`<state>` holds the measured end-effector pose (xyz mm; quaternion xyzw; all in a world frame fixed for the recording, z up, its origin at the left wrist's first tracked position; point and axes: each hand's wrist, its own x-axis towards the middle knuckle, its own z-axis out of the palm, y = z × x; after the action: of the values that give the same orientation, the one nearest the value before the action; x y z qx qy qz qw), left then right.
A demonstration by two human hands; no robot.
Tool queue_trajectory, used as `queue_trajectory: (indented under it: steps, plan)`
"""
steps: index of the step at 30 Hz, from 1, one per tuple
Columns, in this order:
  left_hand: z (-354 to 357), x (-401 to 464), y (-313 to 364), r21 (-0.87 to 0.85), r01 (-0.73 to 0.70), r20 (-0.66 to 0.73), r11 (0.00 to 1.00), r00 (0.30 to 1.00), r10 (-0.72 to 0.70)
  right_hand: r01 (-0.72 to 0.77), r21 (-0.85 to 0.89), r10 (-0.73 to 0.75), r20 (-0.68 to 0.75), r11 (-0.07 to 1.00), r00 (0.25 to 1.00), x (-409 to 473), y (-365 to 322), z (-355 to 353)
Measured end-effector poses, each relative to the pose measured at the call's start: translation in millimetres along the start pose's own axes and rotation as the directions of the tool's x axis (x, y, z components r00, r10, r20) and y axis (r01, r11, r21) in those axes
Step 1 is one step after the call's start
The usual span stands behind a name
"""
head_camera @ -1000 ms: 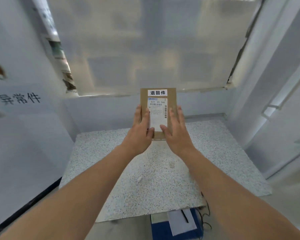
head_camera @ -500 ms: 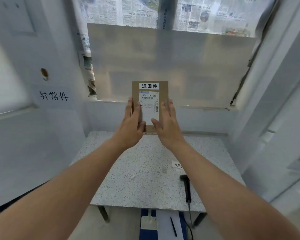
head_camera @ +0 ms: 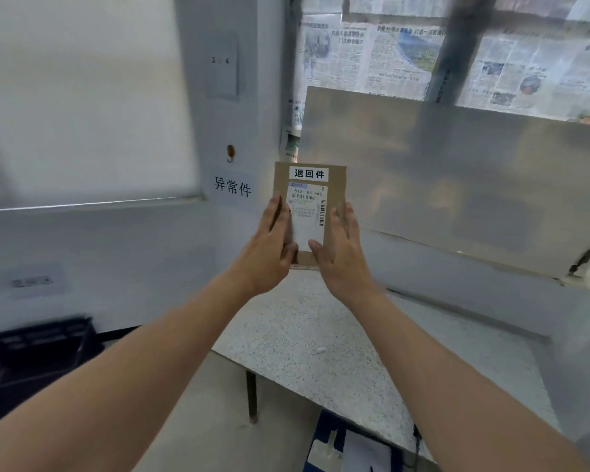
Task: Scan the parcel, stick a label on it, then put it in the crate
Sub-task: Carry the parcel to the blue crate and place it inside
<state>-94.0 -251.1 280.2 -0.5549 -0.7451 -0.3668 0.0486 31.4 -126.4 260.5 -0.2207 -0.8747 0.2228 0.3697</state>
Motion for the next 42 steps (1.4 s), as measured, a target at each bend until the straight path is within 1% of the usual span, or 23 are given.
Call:
queue_trajectory:
  steps: [7, 11, 16, 23, 28, 33, 42]
  plan:
    - [-74, -69, -60, 0.061, 0.105, -0.068, 0.993, 0.993, -0.101, 0.088, 0.062, -0.095, 0.118, 0.994, 0.988, -10, -83, 72]
    - [-127, -120, -98, 0.098, 0.177, -0.097, 0.979, 0.981, -0.168, 0.154, 0.139, -0.177, 0.173, 0.978, 0.969, -27, -144, 120]
    - [-194, -188, -140, 0.119, 0.281, -0.11, 0.952, 0.957, -0.268, 0.158, 0.226, -0.214, 0.245, 0.961, 0.946, -51, -228, 175]
    - [-272, -264, -199, 0.16, 0.365, -0.158, 0.917, 0.926, -0.341, 0.209, 0.313, -0.3, 0.28, 0.926, 0.912, -72, -320, 252]
    - [-306, -296, -246, 0.142, 0.421, -0.178, 0.896, 0.901, -0.395, 0.218, 0.368, -0.346, 0.331, 0.904, 0.878, -72, -359, 306]
    - [-334, -310, -301, 0.13, 0.495, -0.201, 0.859, 0.862, -0.466, 0.236, 0.399, -0.392, 0.374, 0.886, 0.841, -51, -390, 373]
    - [-384, -302, -443, 0.178, 0.594, -0.216, 0.784, 0.801, -0.558, 0.213, 0.437, -0.419, 0.456, 0.874, 0.785, 11, -435, 516]
